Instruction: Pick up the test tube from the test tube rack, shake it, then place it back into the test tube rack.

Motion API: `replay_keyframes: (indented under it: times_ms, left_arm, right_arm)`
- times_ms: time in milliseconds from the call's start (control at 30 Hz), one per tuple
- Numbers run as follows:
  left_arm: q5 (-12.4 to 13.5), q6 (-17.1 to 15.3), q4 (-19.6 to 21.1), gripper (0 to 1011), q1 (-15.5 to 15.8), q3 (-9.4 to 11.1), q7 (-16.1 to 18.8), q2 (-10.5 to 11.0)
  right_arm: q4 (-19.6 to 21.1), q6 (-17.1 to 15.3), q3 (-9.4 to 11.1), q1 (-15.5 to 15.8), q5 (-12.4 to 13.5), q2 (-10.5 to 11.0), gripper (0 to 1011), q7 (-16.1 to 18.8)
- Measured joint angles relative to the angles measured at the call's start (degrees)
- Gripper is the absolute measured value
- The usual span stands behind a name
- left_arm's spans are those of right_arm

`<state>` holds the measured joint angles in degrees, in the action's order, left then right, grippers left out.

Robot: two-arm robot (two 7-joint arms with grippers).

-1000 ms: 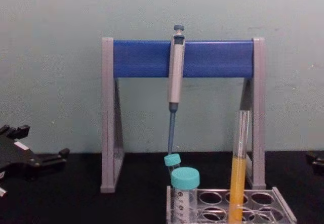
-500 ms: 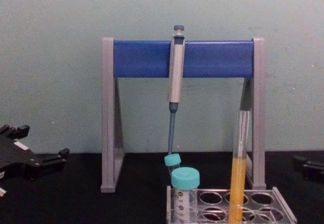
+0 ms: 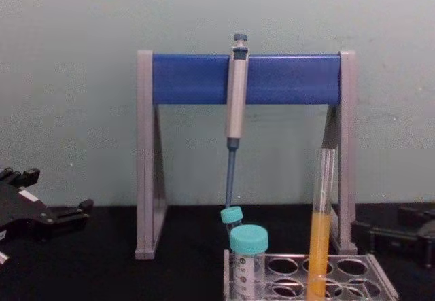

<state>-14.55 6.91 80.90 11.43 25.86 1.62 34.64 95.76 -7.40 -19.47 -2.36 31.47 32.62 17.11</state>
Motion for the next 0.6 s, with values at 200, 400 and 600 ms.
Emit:
replay_keyframes:
  times_ms: [200, 400, 600]
  left_arm:
    - [0.0, 0.0, 0.0, 1001, 0.0, 0.0, 0.0, 0.0]
    - [0.0, 0.0, 0.0, 1001, 0.0, 0.0, 0.0, 0.0]
    - [0.0, 0.0, 0.0, 1001, 0.0, 0.0, 0.0, 0.0]
  right_arm:
    - [-0.8, -1.4, -0.3, -1.2, 0.8, -1.8, 1000, 2.0]
    - [-3.3, -2.8, -1.0, -3.8, 1.8, -4.0, 1000, 3.3]
    - [-6.3, -4.1, -1.8, -6.5, 3.0, -6.0, 1000, 3.8]
